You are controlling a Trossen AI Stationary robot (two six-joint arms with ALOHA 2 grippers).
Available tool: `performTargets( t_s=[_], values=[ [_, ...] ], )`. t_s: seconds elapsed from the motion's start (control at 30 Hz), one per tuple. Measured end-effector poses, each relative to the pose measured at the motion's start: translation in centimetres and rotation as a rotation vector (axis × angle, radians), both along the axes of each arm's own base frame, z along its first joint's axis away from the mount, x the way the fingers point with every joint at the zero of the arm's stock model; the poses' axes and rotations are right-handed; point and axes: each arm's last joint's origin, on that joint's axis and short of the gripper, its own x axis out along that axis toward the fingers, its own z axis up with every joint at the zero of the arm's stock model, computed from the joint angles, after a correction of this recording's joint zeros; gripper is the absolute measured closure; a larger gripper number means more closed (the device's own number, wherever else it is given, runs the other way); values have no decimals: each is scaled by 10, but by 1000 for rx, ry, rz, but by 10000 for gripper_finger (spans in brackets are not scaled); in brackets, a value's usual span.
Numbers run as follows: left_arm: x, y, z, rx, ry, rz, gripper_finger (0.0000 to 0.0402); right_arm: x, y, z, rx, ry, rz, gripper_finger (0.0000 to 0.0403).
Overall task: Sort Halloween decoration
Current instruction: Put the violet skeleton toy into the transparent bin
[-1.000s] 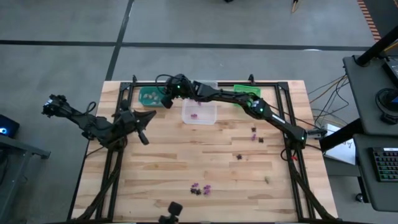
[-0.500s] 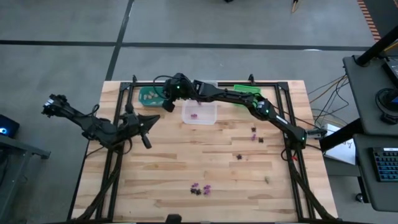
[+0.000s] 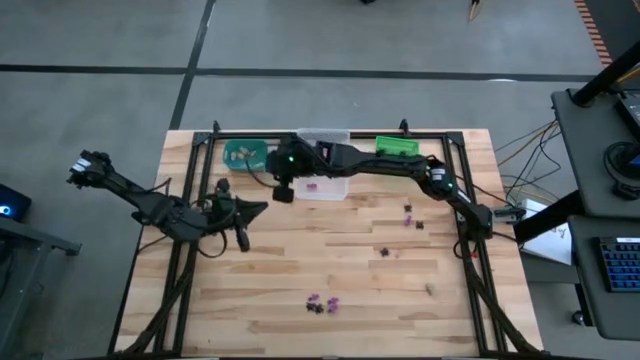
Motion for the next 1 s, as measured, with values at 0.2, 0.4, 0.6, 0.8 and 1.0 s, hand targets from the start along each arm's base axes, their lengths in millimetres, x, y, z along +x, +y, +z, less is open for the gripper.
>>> performTargets(
  t_s=[0.2, 0.4, 0.6, 0.8, 1.0],
  values=[
    [12, -8, -12, -63, 30, -28, 402, -26, 31, 6, -20, -21, 66, 393],
    [28, -18, -27, -83, 68, -24, 402, -70, 58, 11, 10, -44, 92, 394],
    [43, -26, -45, -128, 100, -16, 402, -117, 80, 1, 100, 11, 85, 394],
    [57, -35, -63, -158, 150, -22, 402, -161, 97, -10, 190, 49, 67, 394],
    [75, -46, -73, -179, 200, -46, 402, -202, 109, -22, 290, 133, 15, 394]
  ],
)
